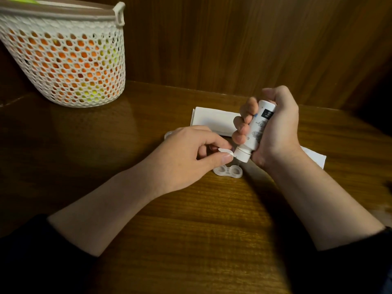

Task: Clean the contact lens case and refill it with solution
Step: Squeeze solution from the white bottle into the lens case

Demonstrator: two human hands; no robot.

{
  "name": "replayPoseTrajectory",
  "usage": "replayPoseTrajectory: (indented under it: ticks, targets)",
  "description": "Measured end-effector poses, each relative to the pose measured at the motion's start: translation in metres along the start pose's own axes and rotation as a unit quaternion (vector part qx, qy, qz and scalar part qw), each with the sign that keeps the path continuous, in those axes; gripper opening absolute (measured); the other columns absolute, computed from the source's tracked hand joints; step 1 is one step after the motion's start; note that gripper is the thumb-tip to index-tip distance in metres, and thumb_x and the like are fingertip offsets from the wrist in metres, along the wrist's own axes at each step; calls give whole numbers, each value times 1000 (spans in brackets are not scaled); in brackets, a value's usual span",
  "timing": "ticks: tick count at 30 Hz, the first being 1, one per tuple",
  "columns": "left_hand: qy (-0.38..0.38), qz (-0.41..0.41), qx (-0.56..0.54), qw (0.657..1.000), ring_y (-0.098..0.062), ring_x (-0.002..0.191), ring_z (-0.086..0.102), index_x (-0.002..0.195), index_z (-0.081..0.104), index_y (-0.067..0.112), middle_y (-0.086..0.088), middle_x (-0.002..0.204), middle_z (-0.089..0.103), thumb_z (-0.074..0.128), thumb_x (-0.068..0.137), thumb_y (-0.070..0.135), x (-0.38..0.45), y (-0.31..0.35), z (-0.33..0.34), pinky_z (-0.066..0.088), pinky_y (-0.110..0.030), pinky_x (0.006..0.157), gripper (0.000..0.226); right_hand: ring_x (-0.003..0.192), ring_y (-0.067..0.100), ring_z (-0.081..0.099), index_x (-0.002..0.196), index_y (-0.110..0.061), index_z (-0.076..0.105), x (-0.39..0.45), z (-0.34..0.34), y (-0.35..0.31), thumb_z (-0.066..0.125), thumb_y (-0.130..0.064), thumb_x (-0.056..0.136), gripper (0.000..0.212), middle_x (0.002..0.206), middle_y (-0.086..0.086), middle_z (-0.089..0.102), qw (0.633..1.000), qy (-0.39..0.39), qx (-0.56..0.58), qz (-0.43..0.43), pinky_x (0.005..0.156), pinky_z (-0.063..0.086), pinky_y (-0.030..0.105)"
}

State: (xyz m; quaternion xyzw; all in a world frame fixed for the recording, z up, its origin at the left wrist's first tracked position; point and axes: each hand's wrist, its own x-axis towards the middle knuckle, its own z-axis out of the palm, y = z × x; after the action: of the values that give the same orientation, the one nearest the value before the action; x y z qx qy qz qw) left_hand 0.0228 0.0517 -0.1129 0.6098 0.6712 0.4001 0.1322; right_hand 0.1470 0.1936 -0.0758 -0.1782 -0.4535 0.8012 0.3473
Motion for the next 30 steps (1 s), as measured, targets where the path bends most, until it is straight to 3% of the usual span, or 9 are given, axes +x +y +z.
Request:
replayPoseTrajectory:
  ticks: [10,16,24,30]
  targets:
    - [0,-2,1,1000,-8,84,60,120,78,40,17,96,65,70,95,45,0,2,-1,53,-20,69,27,43,15,42,58,-16,49,2,-2,1,46,-39,95,44,54,0,46,1000,-2,3,4,46,37,21]
    - [5,25,7,1000,-9,83,62,114,81,36,16,97,68,74,92,42,0,2,-18,48,-18,67,24,44,15,48,63,-15,53,3,2,7,49,-44,98,46,56,0,51,997,-43,68,-11,42,39,22]
    - [-23,20,14,999,-9,89,64,103,83,36,17,96,71,79,90,40,0,-6,-31,60,-39,78,14,42,16,47,60,-14,51,5,10,19,49,-44,99,49,54,0,48,996,-62,63,-1,43,39,22]
    - [-29,17,11,999,-11,88,65,103,82,38,17,97,72,80,91,41,0,-8,-30,61,-41,77,13,43,16,45,60,-14,48,5,10,20,47,-42,98,47,55,0,46,998,-48,50,-8,43,38,22]
